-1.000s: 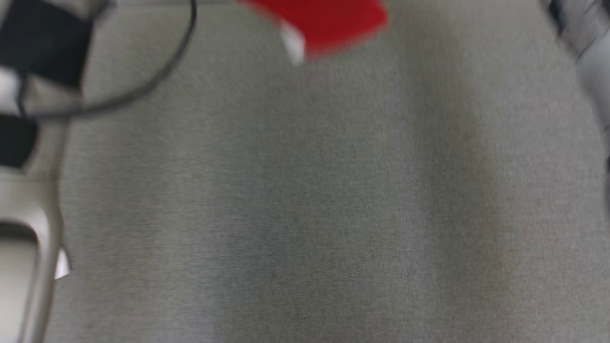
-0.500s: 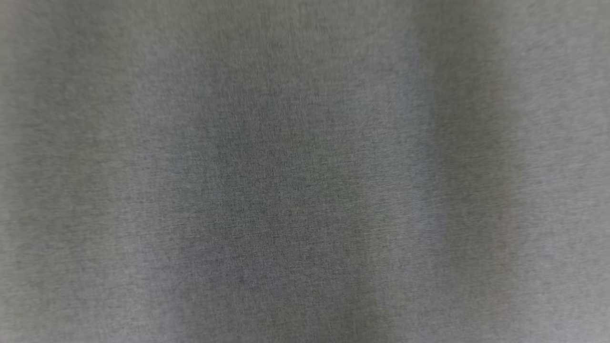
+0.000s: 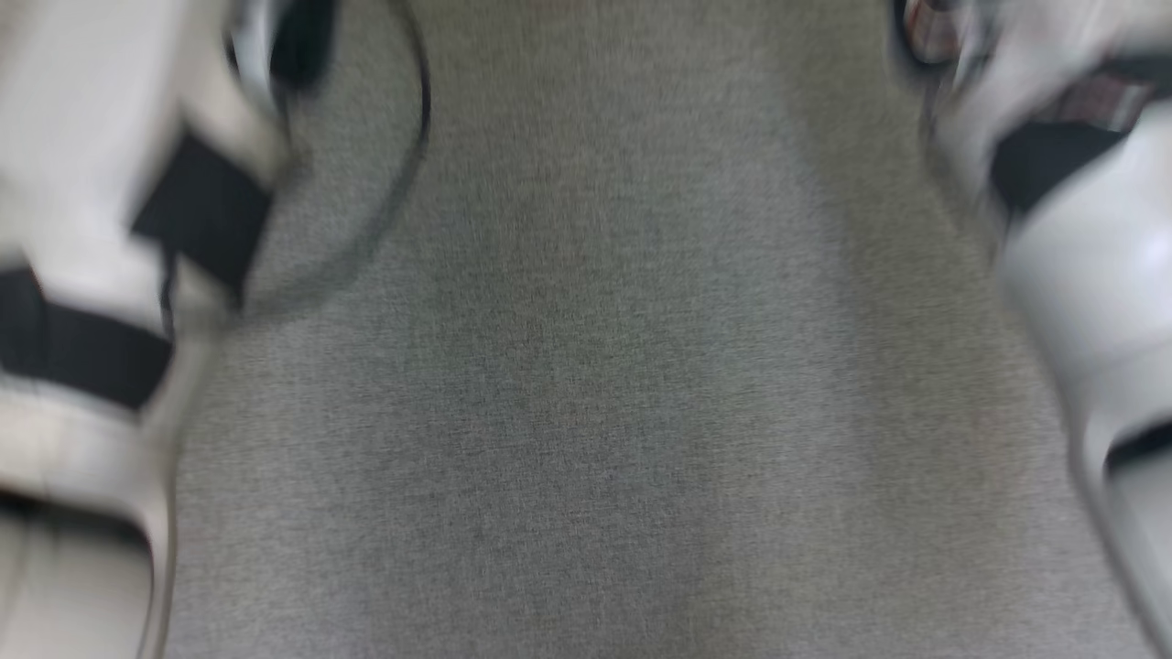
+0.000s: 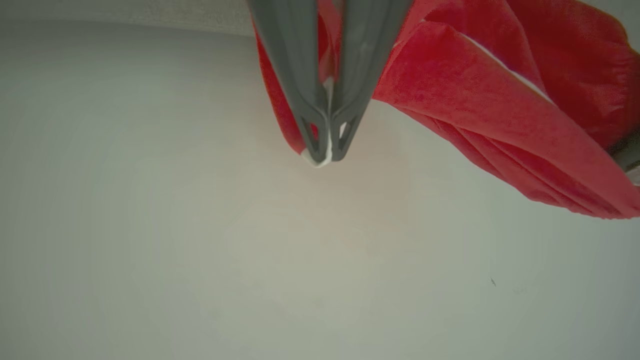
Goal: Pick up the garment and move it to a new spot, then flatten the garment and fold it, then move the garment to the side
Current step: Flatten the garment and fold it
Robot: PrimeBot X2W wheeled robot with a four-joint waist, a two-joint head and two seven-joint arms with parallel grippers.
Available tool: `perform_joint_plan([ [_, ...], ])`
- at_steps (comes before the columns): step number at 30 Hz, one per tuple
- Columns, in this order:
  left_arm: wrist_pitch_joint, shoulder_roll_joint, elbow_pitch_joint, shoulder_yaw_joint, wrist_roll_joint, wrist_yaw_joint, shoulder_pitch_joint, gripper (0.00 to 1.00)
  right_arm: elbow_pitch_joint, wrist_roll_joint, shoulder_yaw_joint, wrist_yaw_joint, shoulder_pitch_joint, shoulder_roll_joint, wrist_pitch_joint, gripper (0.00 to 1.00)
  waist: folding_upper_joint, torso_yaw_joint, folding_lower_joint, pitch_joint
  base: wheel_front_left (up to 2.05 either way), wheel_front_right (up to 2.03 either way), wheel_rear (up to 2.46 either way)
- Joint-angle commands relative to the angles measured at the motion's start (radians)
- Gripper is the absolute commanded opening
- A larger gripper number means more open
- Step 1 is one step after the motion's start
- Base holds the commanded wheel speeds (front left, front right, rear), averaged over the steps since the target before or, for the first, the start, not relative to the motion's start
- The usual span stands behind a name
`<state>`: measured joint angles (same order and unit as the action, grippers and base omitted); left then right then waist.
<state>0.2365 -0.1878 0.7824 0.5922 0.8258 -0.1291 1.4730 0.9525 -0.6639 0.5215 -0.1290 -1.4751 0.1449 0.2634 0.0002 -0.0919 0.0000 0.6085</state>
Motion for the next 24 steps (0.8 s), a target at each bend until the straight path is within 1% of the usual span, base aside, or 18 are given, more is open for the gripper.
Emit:
perform_joint_plan([
  [1, -0.014, -0.019, -0.043, 0.02, 0.022, 0.0, -0.06, 0.0, -0.037, -0.027, 0.022, -0.004, 0.058, 0.019, 0.001, 0.0, -0.0002, 0.003, 0.0, -0.079, 0.0, 0.0, 0.0],
  [3, -0.027, -0.046, -0.13, 0.027, 0.072, 0.0, -0.169, 0.0, -0.107, -0.071, 0.065, -0.004, 0.163, 0.055, 0.001, 0.0, -0.0002, 0.009, 0.0, -0.116, 0.0, 0.0, 0.0],
  [6, -0.056, -0.102, -0.248, 0.047, 0.107, 0.005, -0.345, 0.0, -0.207, -0.125, 0.115, -0.004, 0.316, 0.106, -0.001, 0.0, -0.0002, 0.012, 0.0, -0.168, 0.0, 0.0, 0.0],
  [10, -0.052, -0.194, -0.413, 0.075, 0.09, 0.065, -0.564, 0.0, -0.326, -0.18, 0.146, -0.004, 0.507, 0.188, -0.003, 0.0, -0.0002, 0.016, 0.0, -0.221, 0.0, 0.0, 0.0],
  [12, -0.044, -0.237, -0.495, 0.089, 0.093, 0.079, -0.673, 0.0, -0.373, -0.198, 0.142, -0.004, 0.597, 0.233, -0.002, 0.0, -0.0002, 0.021, 0.0, -0.242, 0.0, 0.0, 0.0],
  [14, -0.029, -0.287, -0.557, 0.094, 0.077, 0.106, -0.769, 0.0, -0.408, -0.229, 0.121, -0.004, 0.688, 0.269, -0.004, 0.0, -0.0002, 0.028, 0.0, -0.265, 0.0, 0.0, 0.0],
  [15, -0.025, -0.3, -0.585, 0.105, 0.076, 0.106, -0.817, 0.0, -0.427, -0.238, 0.114, -0.004, 0.73, 0.286, -0.004, 0.0, -0.0002, 0.03, 0.0, -0.276, 0.0, 0.0, 0.0],
  [16, -0.025, -0.3, -0.585, 0.105, 0.076, 0.106, -0.817, 0.0, -0.427, -0.238, 0.114, -0.004, 0.73, 0.286, -0.004, 0.0, -0.0002, 0.03, 0.0, -0.276, 0.0, 0.0, 0.0],
  [17, -0.023, -0.316, -0.607, 0.115, 0.076, 0.105, -0.86, 0.0, -0.443, -0.242, 0.107, -0.004, 0.77, 0.305, -0.008, 0.0, -0.0002, 0.031, 0.0, -0.284, 0.0, 0.0, 0.0],
  [19, -0.01, -0.34, -0.64, 0.129, 0.056, 0.124, -0.926, 0.0, -0.467, -0.26, 0.08, -0.004, 0.849, 0.331, -0.008, 0.0, -0.0002, 0.033, 0.0, -0.305, 0.0, 0.0, 0.0],
  [20, -0.004, -0.334, -0.655, 0.127, 0.073, 0.134, -0.964, 0.0, -0.481, -0.267, 0.07, -0.004, 0.887, 0.338, -0.013, 0.0, -0.0002, 0.034, 0.0, -0.316, 0.0, 0.0, 0.0],
  [21, 0.009, -0.347, -0.683, 0.131, 0.045, 0.154, -1.019, 0.0, -0.509, -0.276, 0.044, -0.004, 0.956, 0.353, -0.016, 0.0, -0.0002, 0.035, 0.0, -0.336, 0.0, 0.0, 0.0],
  [24, 0.019, -0.352, -0.711, 0.162, -0.007, 0.189, -1.101, 0.0, -0.55, -0.276, 0.008, -0.003, 1.069, 0.367, -0.035, 0.0, -0.0002, 0.042, 0.0, -0.372, 0.0, 0.0, 0.0],
])
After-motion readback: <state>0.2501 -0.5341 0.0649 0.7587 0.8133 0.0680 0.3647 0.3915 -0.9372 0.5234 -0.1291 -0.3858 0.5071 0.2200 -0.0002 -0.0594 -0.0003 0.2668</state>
